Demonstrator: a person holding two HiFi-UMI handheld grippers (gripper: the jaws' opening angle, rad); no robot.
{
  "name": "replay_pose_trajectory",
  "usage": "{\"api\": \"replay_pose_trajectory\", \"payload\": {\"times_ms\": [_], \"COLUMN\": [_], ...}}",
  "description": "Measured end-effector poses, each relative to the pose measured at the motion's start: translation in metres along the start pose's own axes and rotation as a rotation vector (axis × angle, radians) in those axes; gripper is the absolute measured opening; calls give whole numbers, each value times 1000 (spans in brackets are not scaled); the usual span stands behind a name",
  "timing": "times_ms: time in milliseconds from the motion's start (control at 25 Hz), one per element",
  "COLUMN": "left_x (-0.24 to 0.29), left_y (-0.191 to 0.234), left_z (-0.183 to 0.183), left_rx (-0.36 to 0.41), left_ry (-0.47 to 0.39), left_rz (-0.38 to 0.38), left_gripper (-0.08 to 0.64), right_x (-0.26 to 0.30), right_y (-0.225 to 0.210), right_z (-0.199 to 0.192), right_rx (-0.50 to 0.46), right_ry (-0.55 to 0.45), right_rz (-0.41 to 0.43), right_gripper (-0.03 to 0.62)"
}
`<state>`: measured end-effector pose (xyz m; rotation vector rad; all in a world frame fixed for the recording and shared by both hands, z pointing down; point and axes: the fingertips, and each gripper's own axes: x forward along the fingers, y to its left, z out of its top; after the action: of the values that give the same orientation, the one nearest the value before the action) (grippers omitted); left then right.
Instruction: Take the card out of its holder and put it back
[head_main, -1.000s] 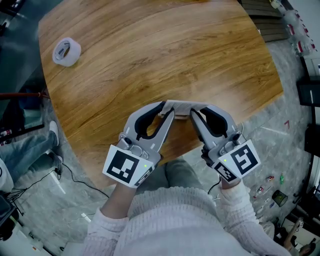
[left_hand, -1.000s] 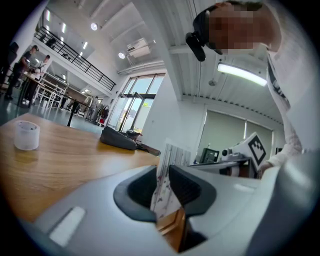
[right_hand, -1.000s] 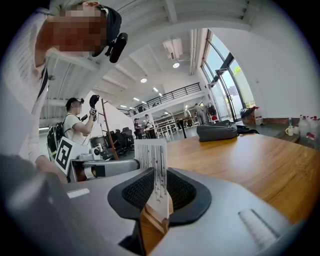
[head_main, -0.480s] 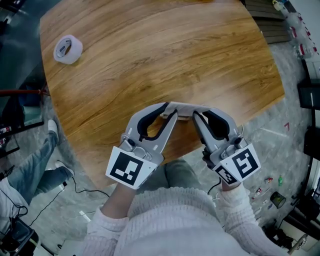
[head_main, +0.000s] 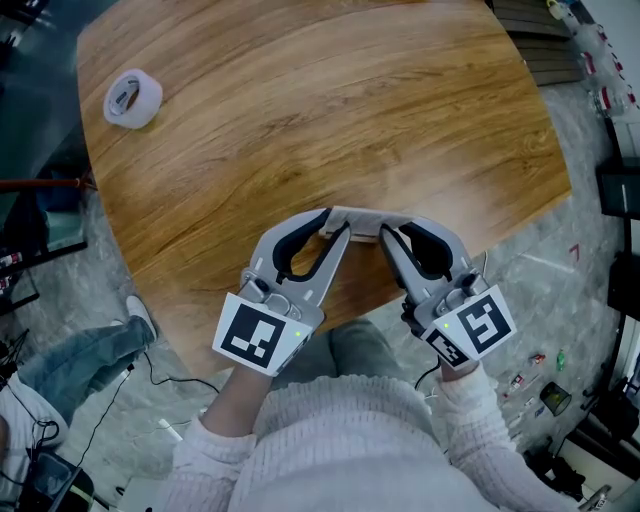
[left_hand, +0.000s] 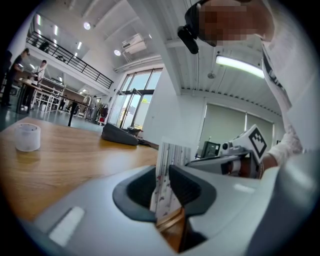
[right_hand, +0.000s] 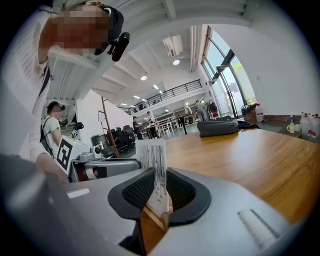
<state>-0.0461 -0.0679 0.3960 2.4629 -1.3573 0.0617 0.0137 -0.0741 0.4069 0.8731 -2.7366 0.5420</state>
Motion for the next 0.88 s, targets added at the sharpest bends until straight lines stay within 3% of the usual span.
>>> {"api": "replay_pose_trajectory", "payload": {"times_ms": [480,880], "left_x": [1,-2], "left_y": [4,10], "left_z": [-26,-25], "left_rx": [4,-3], "left_ry": [77,71], "left_rz": [21,33], "left_gripper": [83,123], "right_x": [4,2], "right_y": [-1,-1], "right_z": [-18,-15], "right_rx": [20,13], "right_ry": [33,19], "right_rz": [4,-7], "right_gripper": [67,85]}}
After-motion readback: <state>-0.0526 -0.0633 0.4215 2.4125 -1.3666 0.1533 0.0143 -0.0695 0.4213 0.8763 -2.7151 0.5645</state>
